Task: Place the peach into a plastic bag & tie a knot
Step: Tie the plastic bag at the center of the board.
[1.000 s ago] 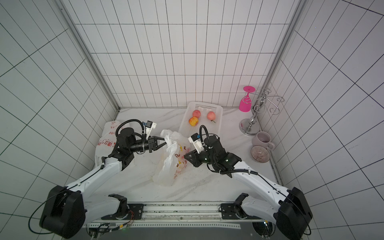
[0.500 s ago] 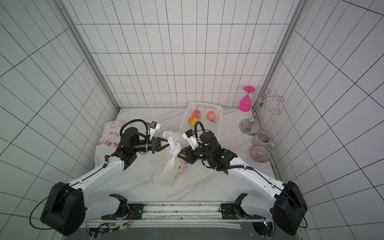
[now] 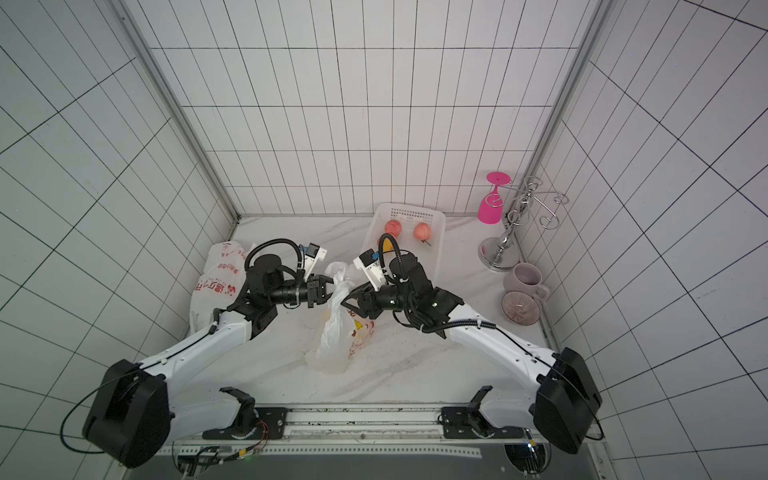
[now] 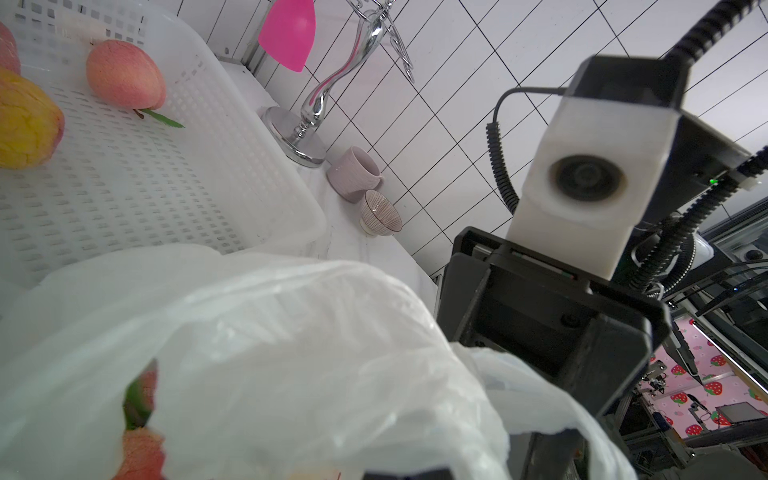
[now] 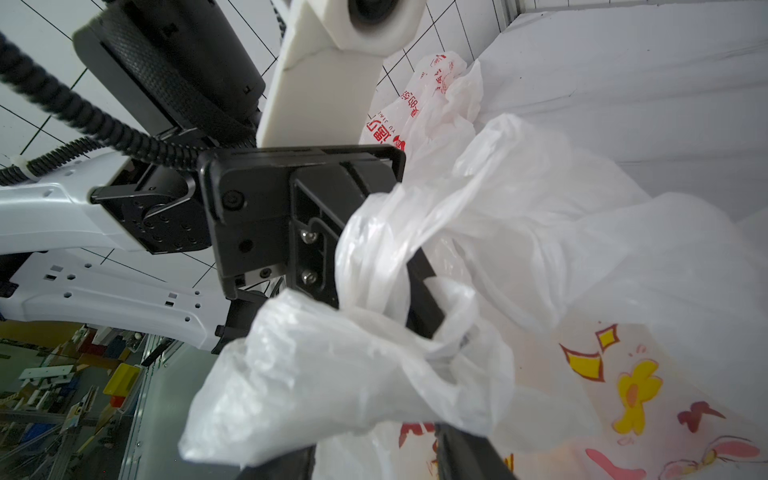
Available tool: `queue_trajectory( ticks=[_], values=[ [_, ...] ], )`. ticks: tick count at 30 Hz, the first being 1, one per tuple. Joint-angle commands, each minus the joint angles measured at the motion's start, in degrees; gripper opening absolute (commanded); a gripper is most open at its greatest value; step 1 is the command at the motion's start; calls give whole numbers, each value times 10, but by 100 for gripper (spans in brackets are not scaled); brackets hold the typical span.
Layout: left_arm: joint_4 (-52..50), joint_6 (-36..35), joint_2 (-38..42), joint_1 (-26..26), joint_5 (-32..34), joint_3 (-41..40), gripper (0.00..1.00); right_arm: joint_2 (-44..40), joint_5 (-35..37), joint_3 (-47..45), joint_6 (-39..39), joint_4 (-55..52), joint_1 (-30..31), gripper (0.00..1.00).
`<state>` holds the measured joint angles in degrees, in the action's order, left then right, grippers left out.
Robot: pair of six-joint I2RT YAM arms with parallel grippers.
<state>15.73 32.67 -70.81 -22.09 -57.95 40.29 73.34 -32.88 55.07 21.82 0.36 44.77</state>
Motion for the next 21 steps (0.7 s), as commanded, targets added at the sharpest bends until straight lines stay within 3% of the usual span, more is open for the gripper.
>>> queue_trajectory(
  ticks=[1,5,10,13,15,21],
  values=[
    [20,6,-5,-5,-2,16,0,-2,9,60,-1,5,5,44],
    [22,7,-1,-7,-3,13,0,-3,13,61,10,9,5,37],
    [15,5,8,-6,-3,14,0,-7,19,55,20,11,4,14],
    [-14,-9,17,0,1,21,0,-29,33,35,18,3,-1,4],
    [-28,-13,24,8,4,24,0,-48,38,13,19,-3,-12,0],
    [-52,-22,46,32,8,32,0,-90,12,-26,17,-41,-44,0]
  ],
)
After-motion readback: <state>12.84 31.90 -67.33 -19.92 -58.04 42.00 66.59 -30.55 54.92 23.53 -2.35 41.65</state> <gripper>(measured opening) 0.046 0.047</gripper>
